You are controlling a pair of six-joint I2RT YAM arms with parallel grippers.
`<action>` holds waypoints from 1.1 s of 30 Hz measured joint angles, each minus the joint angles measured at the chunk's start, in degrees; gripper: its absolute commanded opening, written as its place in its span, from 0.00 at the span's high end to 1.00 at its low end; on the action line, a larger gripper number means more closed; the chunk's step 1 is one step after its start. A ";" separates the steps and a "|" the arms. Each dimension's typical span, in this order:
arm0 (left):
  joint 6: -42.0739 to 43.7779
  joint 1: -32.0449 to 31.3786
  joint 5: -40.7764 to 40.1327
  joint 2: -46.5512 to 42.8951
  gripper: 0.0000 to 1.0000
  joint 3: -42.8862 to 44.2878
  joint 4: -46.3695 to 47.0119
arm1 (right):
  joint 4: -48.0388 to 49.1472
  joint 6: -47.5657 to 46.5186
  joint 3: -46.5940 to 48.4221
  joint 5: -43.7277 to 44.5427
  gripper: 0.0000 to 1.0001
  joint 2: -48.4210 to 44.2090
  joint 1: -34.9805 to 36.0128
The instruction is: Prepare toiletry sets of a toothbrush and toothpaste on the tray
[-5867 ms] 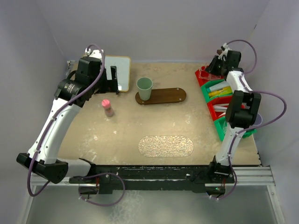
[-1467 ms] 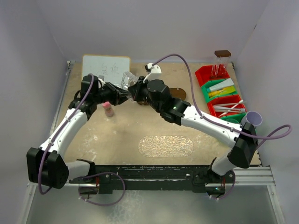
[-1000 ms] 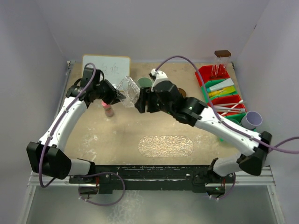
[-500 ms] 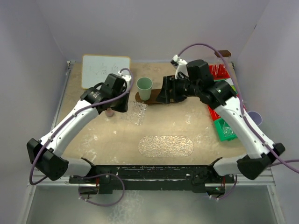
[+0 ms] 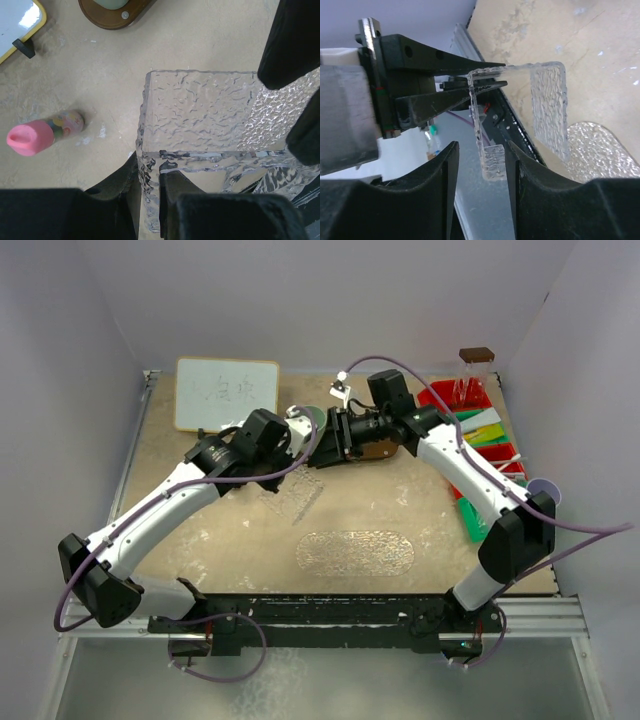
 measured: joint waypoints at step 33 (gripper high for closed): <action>-1.36 0.00 -1.40 2.56 0.30 2.34 -0.07 | 12.87 5.20 -14.71 -7.26 1.00 -1.18 1.49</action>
